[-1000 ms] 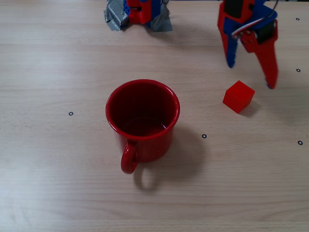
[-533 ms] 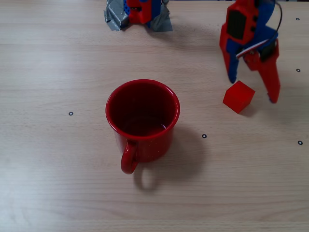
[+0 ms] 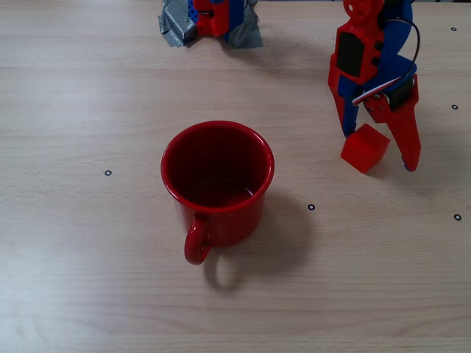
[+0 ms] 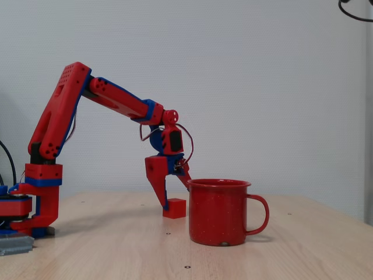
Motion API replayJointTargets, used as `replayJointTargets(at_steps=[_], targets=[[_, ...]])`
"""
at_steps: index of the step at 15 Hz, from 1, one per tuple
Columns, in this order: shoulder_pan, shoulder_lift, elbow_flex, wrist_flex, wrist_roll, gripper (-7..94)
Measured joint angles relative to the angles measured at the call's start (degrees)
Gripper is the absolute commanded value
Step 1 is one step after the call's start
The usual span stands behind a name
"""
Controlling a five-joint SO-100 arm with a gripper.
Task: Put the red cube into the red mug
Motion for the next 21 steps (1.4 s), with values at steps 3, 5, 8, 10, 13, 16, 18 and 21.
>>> replayJointTargets(at_steps=[3,5,8,10,13,16,18,21], targets=[[0.44,0.0,0.0,0.0,-0.97,16],[0.26,0.0,0.0,0.0,-1.14,5],[0.26,0.0,0.0,0.09,-1.05,0],[0.26,0.0,-0.09,1.32,-0.97,0],[-0.18,-0.18,-6.94,15.47,0.44,0],[0.62,-0.09,-20.13,27.33,1.14,0],[4.22,-0.09,-25.66,31.55,1.67,0],[10.37,0.18,-38.67,38.06,0.09,0]])
